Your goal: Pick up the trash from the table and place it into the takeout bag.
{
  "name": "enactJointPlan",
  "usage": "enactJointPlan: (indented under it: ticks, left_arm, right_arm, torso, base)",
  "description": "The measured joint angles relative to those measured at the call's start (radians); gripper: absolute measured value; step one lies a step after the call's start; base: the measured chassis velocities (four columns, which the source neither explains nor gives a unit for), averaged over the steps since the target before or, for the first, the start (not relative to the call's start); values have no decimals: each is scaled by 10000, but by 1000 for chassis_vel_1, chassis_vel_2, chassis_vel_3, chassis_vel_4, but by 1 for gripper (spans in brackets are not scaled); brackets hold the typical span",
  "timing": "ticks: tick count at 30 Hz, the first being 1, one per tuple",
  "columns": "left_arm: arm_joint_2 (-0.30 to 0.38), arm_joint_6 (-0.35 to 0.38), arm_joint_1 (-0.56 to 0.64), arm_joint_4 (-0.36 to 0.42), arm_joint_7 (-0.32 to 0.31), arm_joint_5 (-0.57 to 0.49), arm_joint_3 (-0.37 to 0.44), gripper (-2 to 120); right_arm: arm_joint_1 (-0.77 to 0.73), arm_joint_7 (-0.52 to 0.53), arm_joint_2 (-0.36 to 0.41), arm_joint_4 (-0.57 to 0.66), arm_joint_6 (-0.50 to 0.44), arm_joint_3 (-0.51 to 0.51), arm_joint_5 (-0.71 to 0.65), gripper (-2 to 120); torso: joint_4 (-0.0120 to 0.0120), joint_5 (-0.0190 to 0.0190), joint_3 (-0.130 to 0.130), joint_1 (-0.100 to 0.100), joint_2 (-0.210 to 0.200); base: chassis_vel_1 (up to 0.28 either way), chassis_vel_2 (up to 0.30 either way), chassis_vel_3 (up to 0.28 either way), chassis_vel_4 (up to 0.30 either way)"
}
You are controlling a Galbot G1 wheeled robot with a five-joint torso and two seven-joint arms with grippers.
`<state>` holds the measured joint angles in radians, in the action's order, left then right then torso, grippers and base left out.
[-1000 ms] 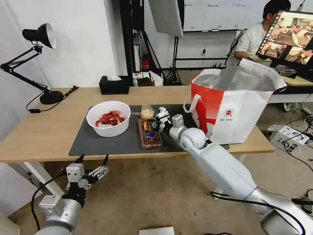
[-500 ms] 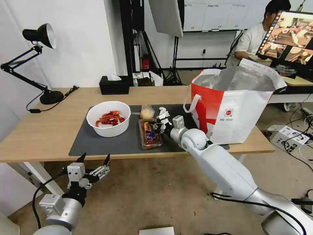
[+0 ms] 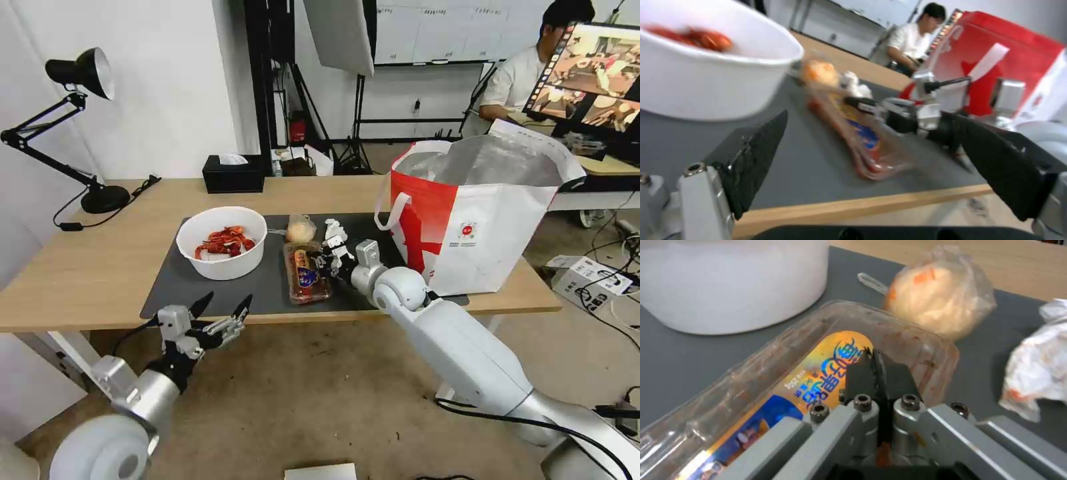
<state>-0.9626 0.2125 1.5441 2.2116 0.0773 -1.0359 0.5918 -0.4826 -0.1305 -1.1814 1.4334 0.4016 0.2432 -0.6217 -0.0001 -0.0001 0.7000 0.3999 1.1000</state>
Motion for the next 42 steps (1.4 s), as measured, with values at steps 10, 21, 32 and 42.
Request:
enactJointPlan:
  ticks: [10, 21, 32, 42]
  left_arm:
    - [907, 776, -1426, -849, -323, -3550, -937, 100]
    - [660, 845, -3642, -2257, -1115, -4765, -2588, 100]
    - [142, 924, -4842, -3159, -1912, -4999, -3771, 100]
    - [-42, 1254, -5386, -3552, -2393, -5205, -4247, 100]
  right_arm:
    - [292, -22, -134, -176, -10, 254, -1, 0]
    - [33, 23, 170, 324, -6, 134, 3, 0]
    - [-320, 39, 370, 616, -1, -124, 16, 0]
    - [-374, 39, 429, 733, 21, -185, 14, 0]
  torso:
    - [1, 1, 1, 1, 0]
    - [0, 2, 0, 1, -1]
    - [0, 3, 0, 1, 0]
    - [1, 2, 0, 1, 1]
  base:
    - [0, 0, 0, 0]
    - [0, 0, 0, 0]
    - [0, 0, 0, 0]
    - [0, 0, 0, 0]
